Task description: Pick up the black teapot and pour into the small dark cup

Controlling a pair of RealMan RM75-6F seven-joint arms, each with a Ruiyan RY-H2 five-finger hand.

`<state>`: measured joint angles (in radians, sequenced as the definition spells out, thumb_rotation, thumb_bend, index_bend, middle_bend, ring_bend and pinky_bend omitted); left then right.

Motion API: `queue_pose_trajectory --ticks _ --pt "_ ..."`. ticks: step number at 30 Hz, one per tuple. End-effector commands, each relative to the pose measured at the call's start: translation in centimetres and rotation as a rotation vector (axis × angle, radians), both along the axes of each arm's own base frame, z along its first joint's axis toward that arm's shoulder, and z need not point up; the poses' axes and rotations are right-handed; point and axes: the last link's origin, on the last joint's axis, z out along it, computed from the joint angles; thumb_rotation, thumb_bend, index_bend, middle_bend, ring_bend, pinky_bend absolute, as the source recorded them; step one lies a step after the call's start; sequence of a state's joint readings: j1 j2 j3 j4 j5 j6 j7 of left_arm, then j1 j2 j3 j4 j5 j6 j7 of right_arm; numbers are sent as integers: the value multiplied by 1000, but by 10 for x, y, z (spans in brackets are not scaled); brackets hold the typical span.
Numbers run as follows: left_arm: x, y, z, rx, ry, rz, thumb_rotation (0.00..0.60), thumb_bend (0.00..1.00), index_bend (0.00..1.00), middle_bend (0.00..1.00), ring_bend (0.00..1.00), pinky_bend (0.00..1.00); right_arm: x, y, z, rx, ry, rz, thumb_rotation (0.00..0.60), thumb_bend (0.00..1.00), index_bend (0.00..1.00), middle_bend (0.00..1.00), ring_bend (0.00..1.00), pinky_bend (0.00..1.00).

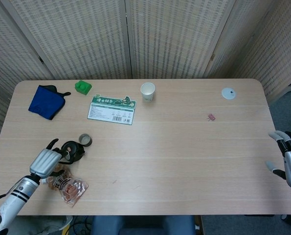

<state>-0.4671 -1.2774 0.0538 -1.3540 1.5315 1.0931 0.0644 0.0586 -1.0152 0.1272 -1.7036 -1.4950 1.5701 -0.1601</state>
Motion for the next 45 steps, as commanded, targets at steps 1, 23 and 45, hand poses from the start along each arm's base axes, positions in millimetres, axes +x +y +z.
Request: queue_pose_trajectory --ticks 1,23,45 --pt "0 -1 -1 -3 -1 3 600 222 440 404 416 34 0 0 0 2 0 -1 600 96 239 235 172 249" --pt "6 -3 -18 -38 20 14 600 222 466 434 437 34 -4 6 0 -1 0 -23 600 96 239 235 172 248" --pt "-4 -5 -14 -48 61 65 600 222 589 567 535 34 -4 4 -2 2 0 -29 600 96 239 235 172 248"
